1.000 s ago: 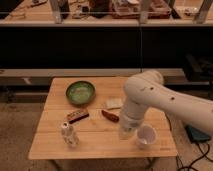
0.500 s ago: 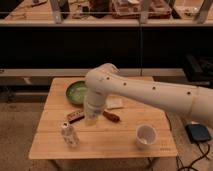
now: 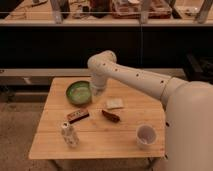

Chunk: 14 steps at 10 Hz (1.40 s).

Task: Move the arm in a circular motion

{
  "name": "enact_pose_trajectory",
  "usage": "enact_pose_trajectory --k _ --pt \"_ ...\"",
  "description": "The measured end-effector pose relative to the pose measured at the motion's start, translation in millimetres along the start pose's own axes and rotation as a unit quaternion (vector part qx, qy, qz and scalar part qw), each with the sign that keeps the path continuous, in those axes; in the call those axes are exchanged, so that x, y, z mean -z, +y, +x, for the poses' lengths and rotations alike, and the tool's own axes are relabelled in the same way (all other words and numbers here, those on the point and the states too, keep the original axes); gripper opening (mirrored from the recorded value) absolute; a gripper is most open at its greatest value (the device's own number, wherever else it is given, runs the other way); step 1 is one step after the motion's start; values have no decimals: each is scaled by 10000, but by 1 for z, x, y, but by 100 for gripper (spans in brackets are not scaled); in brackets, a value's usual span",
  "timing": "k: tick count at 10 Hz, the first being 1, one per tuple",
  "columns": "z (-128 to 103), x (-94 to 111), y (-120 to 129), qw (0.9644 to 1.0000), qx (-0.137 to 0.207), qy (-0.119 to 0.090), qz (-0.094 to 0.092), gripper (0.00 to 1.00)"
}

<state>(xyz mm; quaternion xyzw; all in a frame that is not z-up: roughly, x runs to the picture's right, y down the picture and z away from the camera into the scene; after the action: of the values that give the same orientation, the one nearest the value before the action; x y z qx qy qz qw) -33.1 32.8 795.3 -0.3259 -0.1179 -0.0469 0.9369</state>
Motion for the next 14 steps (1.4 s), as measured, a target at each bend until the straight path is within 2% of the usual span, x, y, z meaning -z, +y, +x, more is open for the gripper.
enact_pose_trajectory --k 1,3,4,5,6,7,9,10,13,14 --pt "29 10 -9 9997 -217 88 74 0" --pt "87 29 -3 9976 -619 278 119 0" --pt "128 40 15 9950 -884 457 57 0" --pt "160 45 35 9923 -1081 607 -41 0" --pt "186 50 60 9890 -1257 762 -173 0" --pt "200 55 82 9866 -1342 886 -266 0" --pt "205 71 122 9836 -1424 1050 -359 0" --pt "194 81 147 9833 -1434 1050 -398 0" --pt "137 84 194 9877 -1203 847 -521 0" --pt "101 79 209 9910 -975 688 -605 0"
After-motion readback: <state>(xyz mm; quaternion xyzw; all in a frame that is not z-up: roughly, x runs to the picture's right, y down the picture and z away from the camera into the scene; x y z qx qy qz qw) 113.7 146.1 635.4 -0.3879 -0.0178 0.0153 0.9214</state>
